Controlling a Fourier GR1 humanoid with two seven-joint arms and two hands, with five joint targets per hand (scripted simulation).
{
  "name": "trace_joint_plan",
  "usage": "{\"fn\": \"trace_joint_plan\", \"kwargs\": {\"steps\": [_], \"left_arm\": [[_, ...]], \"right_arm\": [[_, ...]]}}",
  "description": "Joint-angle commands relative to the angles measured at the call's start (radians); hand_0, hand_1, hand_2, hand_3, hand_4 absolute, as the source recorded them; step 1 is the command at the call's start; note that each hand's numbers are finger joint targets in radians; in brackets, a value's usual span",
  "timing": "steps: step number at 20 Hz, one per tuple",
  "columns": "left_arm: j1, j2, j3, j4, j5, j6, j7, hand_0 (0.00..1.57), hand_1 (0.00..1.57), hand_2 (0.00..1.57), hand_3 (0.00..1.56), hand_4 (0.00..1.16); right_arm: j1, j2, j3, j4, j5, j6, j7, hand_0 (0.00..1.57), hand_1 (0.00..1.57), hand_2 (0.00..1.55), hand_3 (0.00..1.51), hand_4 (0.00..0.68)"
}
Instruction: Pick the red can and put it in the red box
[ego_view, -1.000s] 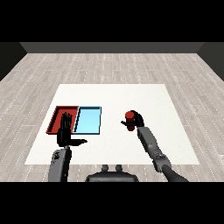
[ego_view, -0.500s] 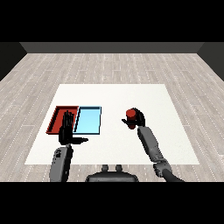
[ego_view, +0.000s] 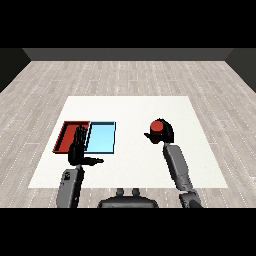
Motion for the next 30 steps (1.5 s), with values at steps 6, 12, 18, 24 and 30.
{"fn": "trace_joint_plan", "kwargs": {"steps": [6,12,18,24,30], "left_arm": [[-0.042,-0.039,-0.188,-0.064,-0.08,0.09,0.176,0.0,0.0,0.0,0.0,0.0],[-0.101,-0.039,-0.288,0.009,-0.109,0.198,0.159,0.0,0.0,0.0,0.0,0.0],[-0.183,-0.04,-0.321,0.074,-0.11,0.24,0.224,0.0,0.0,0.0,0.0,0.0],[-0.176,-0.039,-0.368,0.089,-0.091,0.254,0.258,0.0,0.0,0.0,0.0,0.0],[-0.261,-0.04,-0.37,0.292,-0.028,0.301,0.151,0.0,0.0,0.0,0.0,0.0]], "right_arm": [[0.142,-0.015,0.021,-0.372,-0.041,0.013,0.074,1.44,1.44,1.4,1.38,0.628],[0.042,0.077,0.315,-0.332,0.015,-0.319,0.1,1.44,1.44,1.4,1.38,0.628],[0.055,0.079,0.365,-0.319,-0.017,-0.351,-0.015,1.42,1.42,1.42,1.4,0.63],[0.015,0.079,0.389,-0.377,-0.01,-0.367,0.058,1.44,1.44,1.43,1.4,0.616],[0.116,0.079,0.393,-0.412,0.018,-0.321,-0.01,1.45,1.45,1.44,1.39,0.651]]}}
